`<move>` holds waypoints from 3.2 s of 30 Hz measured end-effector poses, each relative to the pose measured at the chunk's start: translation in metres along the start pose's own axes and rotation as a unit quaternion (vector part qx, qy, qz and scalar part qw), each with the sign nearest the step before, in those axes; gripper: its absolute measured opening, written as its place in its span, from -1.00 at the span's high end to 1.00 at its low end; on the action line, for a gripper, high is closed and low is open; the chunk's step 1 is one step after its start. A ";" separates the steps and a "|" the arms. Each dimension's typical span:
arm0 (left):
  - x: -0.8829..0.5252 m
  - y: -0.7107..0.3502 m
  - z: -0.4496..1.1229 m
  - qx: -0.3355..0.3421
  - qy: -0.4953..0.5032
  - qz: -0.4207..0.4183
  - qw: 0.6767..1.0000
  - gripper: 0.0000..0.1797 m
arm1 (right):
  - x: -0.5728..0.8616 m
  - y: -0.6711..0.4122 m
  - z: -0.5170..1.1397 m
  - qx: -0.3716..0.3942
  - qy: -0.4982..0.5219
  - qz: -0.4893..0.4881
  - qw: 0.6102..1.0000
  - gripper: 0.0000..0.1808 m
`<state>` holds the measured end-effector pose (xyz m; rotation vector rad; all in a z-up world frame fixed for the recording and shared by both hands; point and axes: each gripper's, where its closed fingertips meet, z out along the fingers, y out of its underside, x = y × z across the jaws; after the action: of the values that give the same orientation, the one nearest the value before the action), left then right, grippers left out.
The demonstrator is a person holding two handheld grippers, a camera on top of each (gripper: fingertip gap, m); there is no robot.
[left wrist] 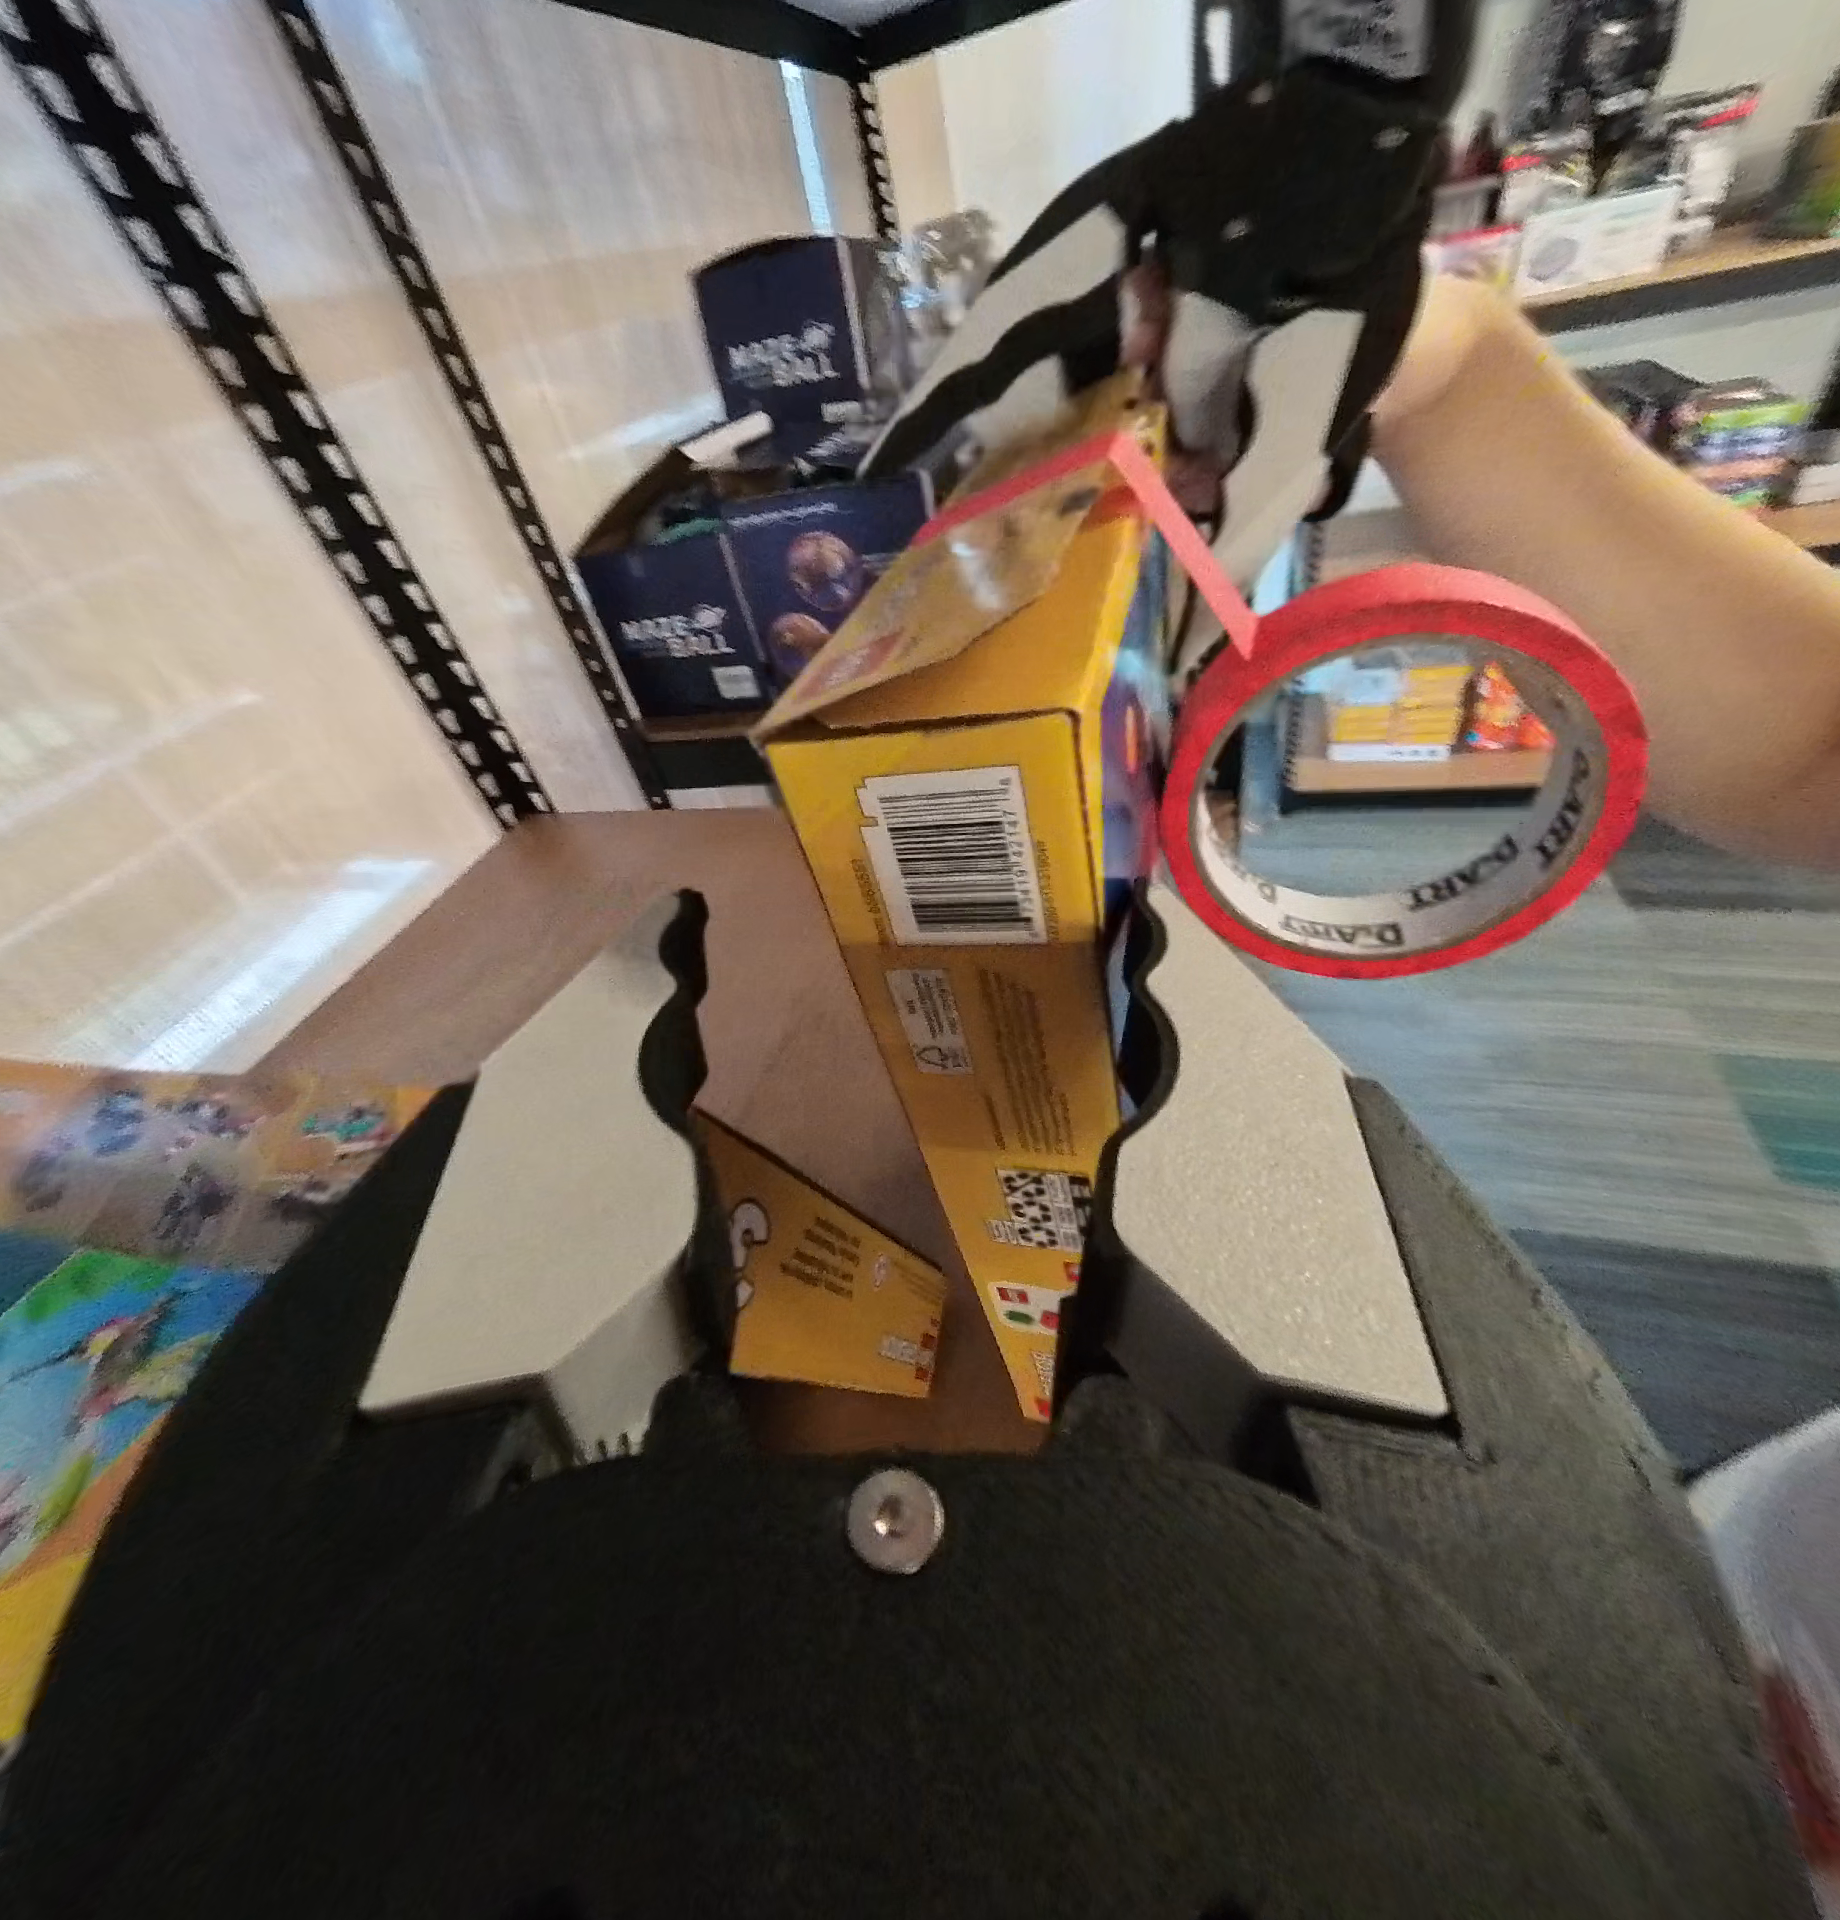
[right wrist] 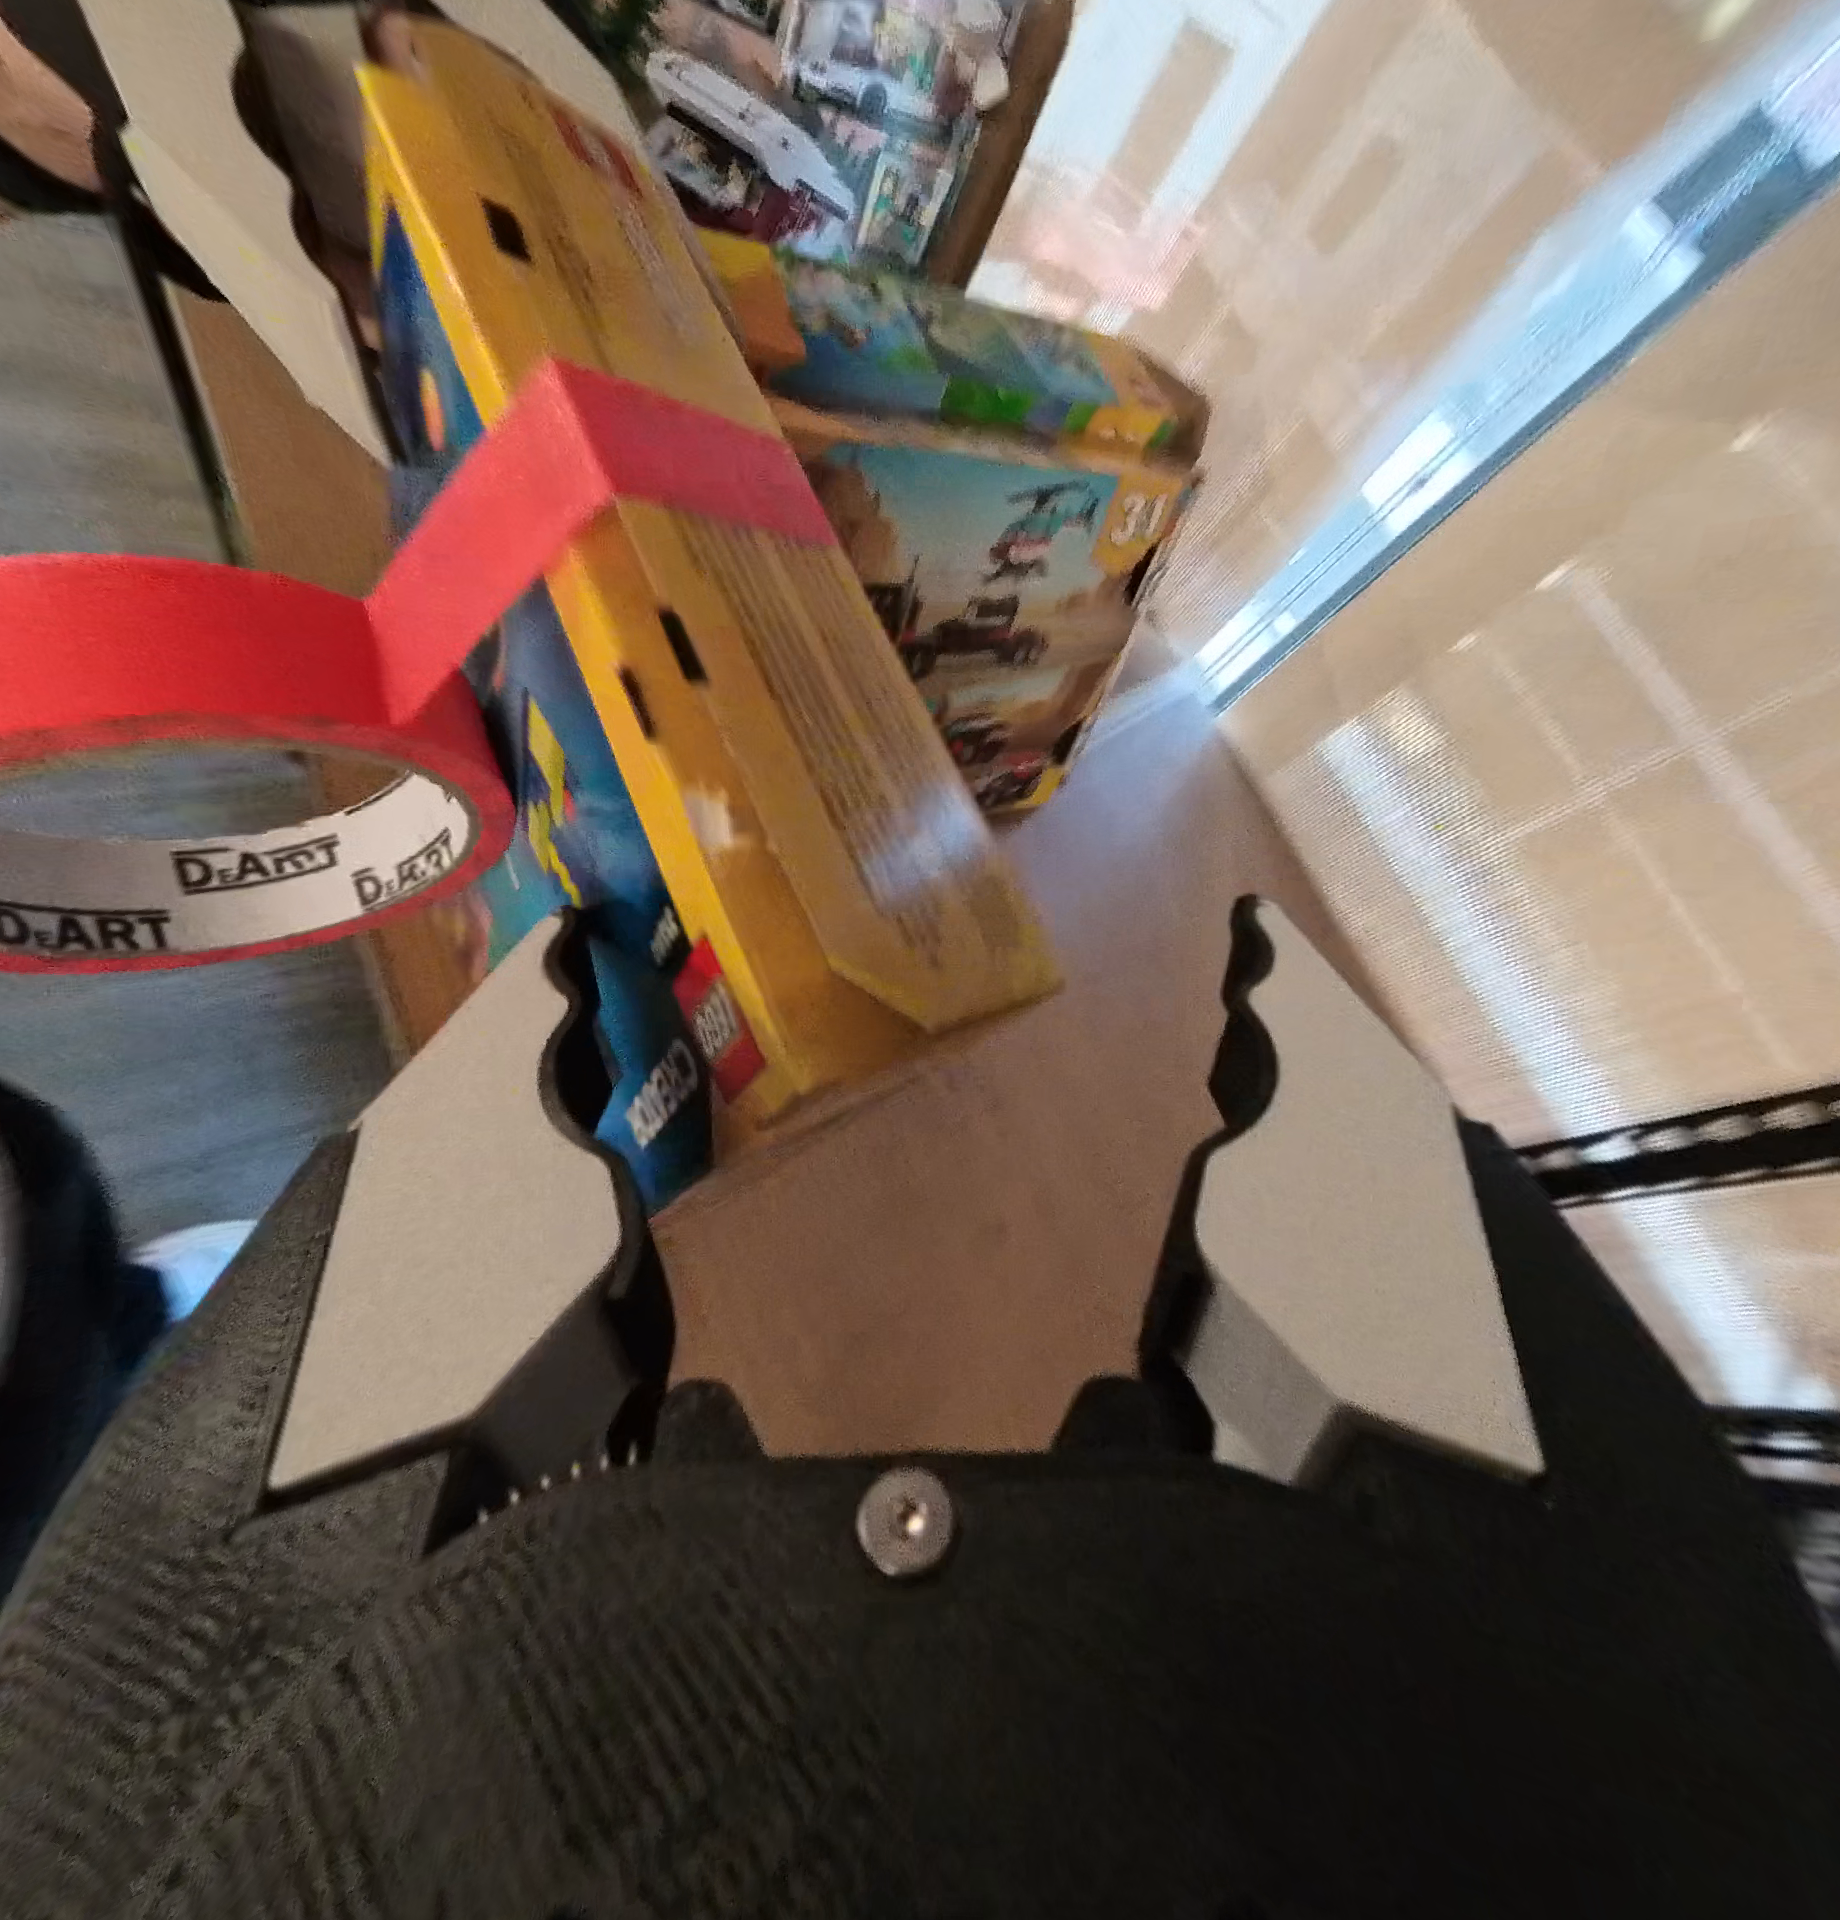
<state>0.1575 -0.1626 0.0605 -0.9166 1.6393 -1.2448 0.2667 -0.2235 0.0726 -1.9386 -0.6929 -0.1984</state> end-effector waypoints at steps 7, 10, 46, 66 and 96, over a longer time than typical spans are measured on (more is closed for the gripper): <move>0.000 0.002 -0.005 -0.015 -0.001 0.041 0.999 0.33 | -0.025 0.017 0.028 0.044 -0.105 0.066 0.991 0.05; -0.009 0.006 -0.021 -0.018 -0.018 0.049 0.998 0.34 | -0.026 0.006 0.042 0.062 -0.101 0.042 0.992 0.06; -0.090 0.233 -0.333 -0.317 -0.338 -0.074 0.883 0.46 | -0.108 -0.057 -0.050 0.159 0.188 -0.025 0.969 0.11; -0.097 0.284 -0.310 -0.509 -0.063 -0.077 0.855 0.78 | -0.230 -0.032 0.025 0.120 -0.086 0.026 0.989 0.25; -0.057 0.191 -0.268 -0.526 -0.167 0.230 0.802 1.00 | -0.273 -0.080 0.366 -0.026 -0.143 -0.016 0.989 0.73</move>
<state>-0.0820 0.0245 -0.0780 -1.1582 2.0504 0.2702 -0.0605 0.0165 -0.1522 -2.0276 -0.9157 0.0444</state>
